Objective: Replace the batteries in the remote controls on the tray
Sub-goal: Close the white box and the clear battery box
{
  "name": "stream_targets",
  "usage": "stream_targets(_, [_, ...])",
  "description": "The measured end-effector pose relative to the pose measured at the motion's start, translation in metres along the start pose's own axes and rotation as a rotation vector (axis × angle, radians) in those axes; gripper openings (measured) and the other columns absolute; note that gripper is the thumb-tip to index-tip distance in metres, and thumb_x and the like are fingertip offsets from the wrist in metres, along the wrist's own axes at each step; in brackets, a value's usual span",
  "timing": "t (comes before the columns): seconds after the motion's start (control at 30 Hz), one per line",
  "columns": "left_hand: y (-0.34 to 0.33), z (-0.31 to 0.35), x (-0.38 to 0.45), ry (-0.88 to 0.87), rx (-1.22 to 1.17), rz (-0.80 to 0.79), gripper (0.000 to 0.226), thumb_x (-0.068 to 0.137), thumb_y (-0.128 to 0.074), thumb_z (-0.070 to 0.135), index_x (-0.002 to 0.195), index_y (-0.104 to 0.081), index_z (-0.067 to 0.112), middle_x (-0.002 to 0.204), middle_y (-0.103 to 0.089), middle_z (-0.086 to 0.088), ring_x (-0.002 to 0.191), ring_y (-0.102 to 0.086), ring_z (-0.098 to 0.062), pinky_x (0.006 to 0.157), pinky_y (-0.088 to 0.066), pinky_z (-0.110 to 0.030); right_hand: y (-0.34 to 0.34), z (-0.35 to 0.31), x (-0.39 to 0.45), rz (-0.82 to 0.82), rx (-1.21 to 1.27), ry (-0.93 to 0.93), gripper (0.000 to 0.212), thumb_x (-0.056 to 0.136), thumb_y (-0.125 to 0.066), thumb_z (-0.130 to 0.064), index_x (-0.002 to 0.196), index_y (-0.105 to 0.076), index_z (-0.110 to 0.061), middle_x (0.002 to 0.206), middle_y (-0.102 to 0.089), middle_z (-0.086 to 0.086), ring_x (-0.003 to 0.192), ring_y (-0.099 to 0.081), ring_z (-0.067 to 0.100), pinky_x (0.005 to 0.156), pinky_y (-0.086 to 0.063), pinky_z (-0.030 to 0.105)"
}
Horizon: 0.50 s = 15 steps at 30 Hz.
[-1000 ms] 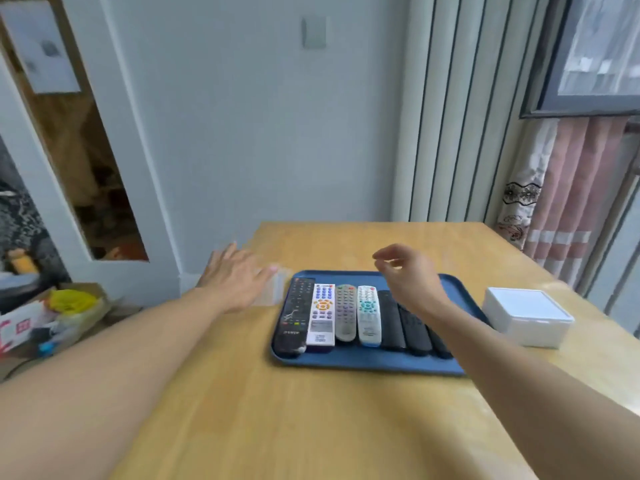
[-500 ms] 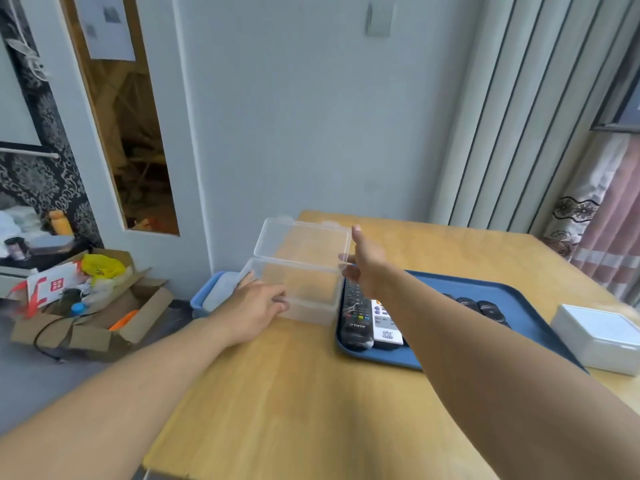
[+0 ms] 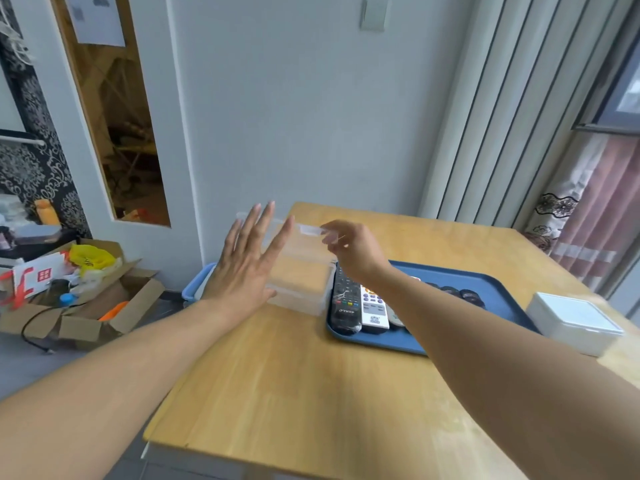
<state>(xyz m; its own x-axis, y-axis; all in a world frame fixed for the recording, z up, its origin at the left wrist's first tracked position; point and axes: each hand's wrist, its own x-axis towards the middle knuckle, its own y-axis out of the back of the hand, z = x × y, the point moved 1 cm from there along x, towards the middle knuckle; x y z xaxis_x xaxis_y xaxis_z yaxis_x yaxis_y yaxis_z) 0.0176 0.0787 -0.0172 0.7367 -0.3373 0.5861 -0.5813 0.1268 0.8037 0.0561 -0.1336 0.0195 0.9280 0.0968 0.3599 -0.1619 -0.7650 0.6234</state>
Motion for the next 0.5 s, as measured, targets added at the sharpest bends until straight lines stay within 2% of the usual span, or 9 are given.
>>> stream_targets(0.07, [-0.002,0.001,0.006,0.051,0.013,-0.059,0.15,0.061,-0.093,0.042,0.158,0.019,0.023,0.166,0.024,-0.011,0.153,0.022,-0.028,0.123,0.016,-0.042,-0.001,-0.003,-0.011,-0.166,-0.216,0.031,0.053,0.089,-0.047,0.009,0.119,-0.072,-0.027,0.115,-0.073,-0.004,0.094,-0.067,0.014,0.072,-0.05,0.022])
stream_targets(0.13, [-0.007,-0.001,0.01,0.093,0.009,-0.179,0.14,0.071,-0.084,0.054,0.157,0.024,0.024,0.166,0.025,-0.007,0.152,0.027,-0.025,0.124,0.014,-0.045,-0.001,-0.007,-0.023,-0.348,-0.342,-0.001,0.067,0.084,-0.037,0.011,0.125,-0.069,-0.031,0.128,-0.067,-0.001,0.082,-0.065,0.014,0.058,-0.045,0.018])
stream_targets(0.17, [-0.013,-0.003,0.012,0.111,0.001,-0.241,0.13,0.078,-0.076,0.059,0.158,0.02,0.024,0.167,0.021,-0.005,0.153,0.025,-0.023,0.124,0.012,-0.045,-0.002,-0.01,-0.028,-0.4,-0.376,-0.022,0.07,0.082,-0.035,0.01,0.126,-0.067,-0.034,0.13,-0.064,0.002,0.074,-0.061,0.013,0.053,-0.04,0.019])
stream_targets(0.2, [-0.019,-0.005,0.012,0.128,-0.018,-0.317,0.118,0.083,-0.068,0.062,0.16,0.012,0.023,0.169,0.014,-0.003,0.154,0.019,-0.021,0.125,0.009,-0.044,-0.002,-0.012,-0.034,-0.427,-0.401,-0.031,0.07,0.082,-0.035,0.008,0.128,-0.065,-0.035,0.131,-0.061,0.004,0.077,-0.06,0.015,0.055,-0.04,0.021])
stream_targets(0.27, [-0.033,-0.011,0.008,0.143,-0.083,-0.467,0.104,0.087,-0.059,0.067,0.162,-0.003,0.021,0.17,-0.001,0.002,0.156,0.006,-0.018,0.126,0.002,-0.043,-0.005,-0.014,-0.042,-0.438,-0.446,-0.001,0.069,0.084,-0.039,0.004,0.135,-0.059,-0.038,0.135,-0.058,0.006,0.107,-0.06,0.024,0.073,-0.045,0.027])
stream_targets(0.33, [-0.042,-0.014,0.001,0.147,-0.123,-0.54,0.105,0.085,-0.057,0.069,0.162,-0.003,0.021,0.17,-0.001,0.004,0.156,0.005,-0.015,0.126,0.0,-0.042,-0.01,-0.014,-0.048,-0.477,-0.522,0.033,0.069,0.087,-0.043,0.0,0.143,-0.05,-0.04,0.144,-0.054,0.001,0.133,-0.045,0.028,0.096,-0.042,0.032])
stream_targets(0.4, [-0.044,-0.015,0.0,0.15,-0.117,-0.542,0.107,0.084,-0.057,0.069,0.162,-0.001,0.022,0.17,0.001,0.004,0.156,0.005,-0.015,0.126,-0.001,-0.041,-0.012,-0.015,-0.052,-0.497,-0.562,0.041,0.068,0.091,-0.044,-0.003,0.149,-0.043,-0.038,0.155,-0.043,-0.005,0.143,-0.034,0.027,0.107,-0.036,0.034])
stream_targets(0.5, [-0.042,-0.016,0.005,0.143,-0.097,-0.591,0.106,0.086,-0.058,0.065,0.162,0.002,0.021,0.17,0.004,0.002,0.156,0.005,-0.017,0.126,-0.001,-0.039,-0.016,-0.016,-0.055,-0.492,-0.581,0.034,0.068,0.093,-0.044,-0.006,0.153,-0.036,-0.036,0.16,-0.033,-0.007,0.145,-0.031,0.021,0.11,-0.034,0.033])
